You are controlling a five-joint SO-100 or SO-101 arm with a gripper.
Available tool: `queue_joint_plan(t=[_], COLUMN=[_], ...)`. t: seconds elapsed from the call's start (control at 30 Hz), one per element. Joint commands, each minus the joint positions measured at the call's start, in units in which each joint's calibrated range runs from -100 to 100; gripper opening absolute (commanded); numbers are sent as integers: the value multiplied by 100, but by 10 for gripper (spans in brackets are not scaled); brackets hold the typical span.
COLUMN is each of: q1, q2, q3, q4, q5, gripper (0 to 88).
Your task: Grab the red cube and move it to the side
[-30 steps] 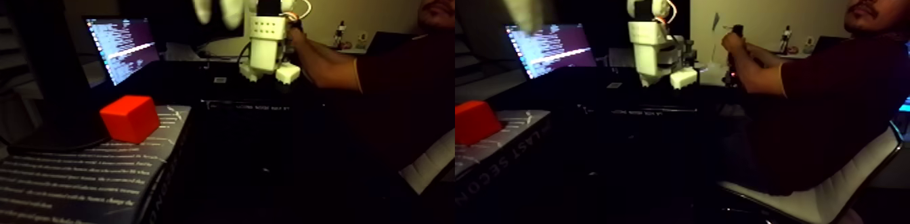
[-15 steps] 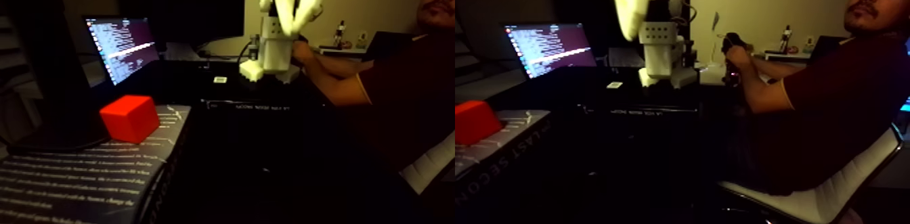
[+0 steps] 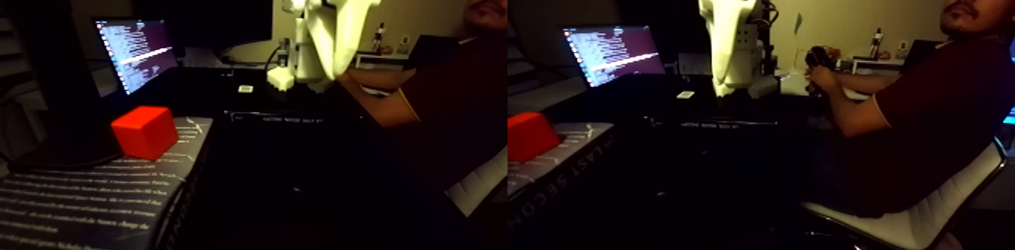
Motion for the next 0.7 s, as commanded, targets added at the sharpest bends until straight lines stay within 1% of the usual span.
queue_joint_plan(t=[0.0,0.17,0.43,0.67], q1=[-21,-62,-4,-54], q2=[-515,-968,-1498,-1506], q3=[291,618,1253,1470], q4=[-79,-88,-417,-426], q5=[-197,-391,-752,-871], gripper=[6,6,6,6])
